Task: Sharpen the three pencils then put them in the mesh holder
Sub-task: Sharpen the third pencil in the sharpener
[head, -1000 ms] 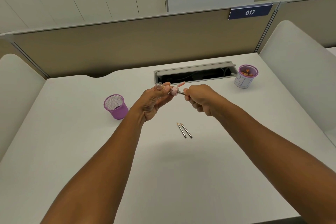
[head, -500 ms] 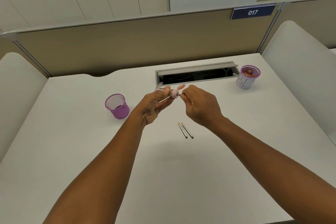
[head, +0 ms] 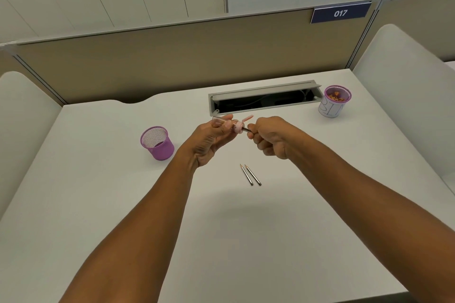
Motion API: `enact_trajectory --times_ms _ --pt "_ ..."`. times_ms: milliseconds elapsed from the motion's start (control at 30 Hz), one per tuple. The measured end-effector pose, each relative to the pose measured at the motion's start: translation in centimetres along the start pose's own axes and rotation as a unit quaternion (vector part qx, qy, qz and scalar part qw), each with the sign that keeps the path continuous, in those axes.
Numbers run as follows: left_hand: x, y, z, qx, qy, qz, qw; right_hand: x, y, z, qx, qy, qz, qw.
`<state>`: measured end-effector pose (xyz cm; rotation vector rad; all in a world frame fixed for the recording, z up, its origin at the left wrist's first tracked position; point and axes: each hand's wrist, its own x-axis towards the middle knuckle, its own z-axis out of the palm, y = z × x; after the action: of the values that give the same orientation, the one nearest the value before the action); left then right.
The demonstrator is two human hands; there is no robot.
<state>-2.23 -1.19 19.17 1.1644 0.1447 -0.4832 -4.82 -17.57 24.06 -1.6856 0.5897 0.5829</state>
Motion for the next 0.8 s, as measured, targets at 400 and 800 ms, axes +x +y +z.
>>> enact_trajectory --times_ms 400,800 --pt "0.5 -0.1 -1.5 -0.019 0.049 -0.003 0.999 0.1 2.2 0.3 -0.270 0.121 -0.264 0.918" --pt "0.3 -0.9 -2.2 -0.090 0.071 -0.014 0.993 1.6 3.8 0.5 -0.172 0.077 -0.230 0.955"
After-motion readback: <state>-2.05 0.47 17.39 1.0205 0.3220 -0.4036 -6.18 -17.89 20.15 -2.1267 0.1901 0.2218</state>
